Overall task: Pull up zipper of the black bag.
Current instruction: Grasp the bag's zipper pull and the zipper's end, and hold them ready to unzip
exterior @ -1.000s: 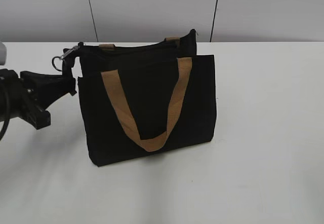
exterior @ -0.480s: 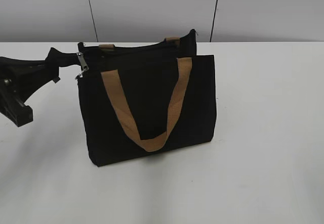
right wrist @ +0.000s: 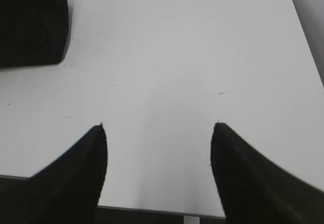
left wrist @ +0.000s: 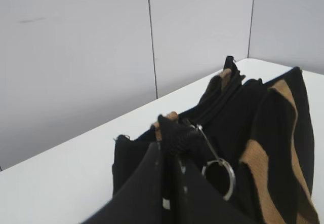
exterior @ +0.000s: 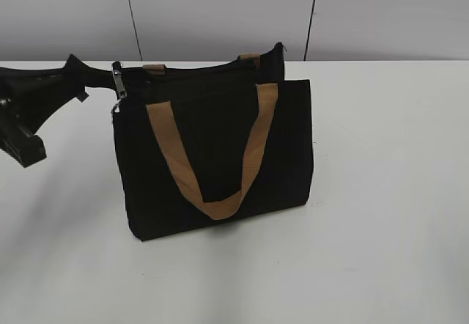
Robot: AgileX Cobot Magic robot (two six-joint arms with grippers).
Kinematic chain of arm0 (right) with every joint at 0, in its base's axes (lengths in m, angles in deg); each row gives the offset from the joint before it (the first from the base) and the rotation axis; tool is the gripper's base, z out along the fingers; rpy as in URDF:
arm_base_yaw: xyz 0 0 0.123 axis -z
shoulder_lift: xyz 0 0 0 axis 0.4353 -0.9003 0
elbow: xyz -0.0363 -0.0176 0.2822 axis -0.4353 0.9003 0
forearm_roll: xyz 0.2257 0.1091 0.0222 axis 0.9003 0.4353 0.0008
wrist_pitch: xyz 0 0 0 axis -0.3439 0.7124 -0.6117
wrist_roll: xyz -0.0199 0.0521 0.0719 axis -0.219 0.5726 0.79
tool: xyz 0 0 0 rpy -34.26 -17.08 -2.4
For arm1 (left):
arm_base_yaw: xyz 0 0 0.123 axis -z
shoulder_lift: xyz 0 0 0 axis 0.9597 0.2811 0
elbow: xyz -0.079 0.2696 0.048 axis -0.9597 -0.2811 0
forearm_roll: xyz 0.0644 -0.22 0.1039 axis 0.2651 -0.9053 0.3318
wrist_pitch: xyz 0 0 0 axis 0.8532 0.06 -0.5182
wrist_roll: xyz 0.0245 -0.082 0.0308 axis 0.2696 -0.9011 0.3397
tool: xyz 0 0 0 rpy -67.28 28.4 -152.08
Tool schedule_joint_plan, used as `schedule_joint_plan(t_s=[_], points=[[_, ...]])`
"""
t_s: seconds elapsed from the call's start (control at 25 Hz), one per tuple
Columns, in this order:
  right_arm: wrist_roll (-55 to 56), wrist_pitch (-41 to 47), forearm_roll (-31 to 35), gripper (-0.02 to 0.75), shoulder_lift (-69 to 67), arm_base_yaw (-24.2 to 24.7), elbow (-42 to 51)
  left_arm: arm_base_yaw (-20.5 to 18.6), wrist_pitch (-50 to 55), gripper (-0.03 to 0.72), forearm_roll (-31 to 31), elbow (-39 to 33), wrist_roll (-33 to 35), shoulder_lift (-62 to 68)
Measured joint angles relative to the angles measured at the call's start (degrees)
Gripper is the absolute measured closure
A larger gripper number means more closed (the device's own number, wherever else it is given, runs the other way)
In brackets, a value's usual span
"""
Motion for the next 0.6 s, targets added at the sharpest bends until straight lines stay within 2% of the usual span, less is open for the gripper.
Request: schedule_joint_plan(t_s=[0.6], points=[[0.0,-0.57,0.12,0.239,-0.29,0.0,-1.43,0.0,-4.75,0.694,-6.51,-0.02,0.0,-0.37]])
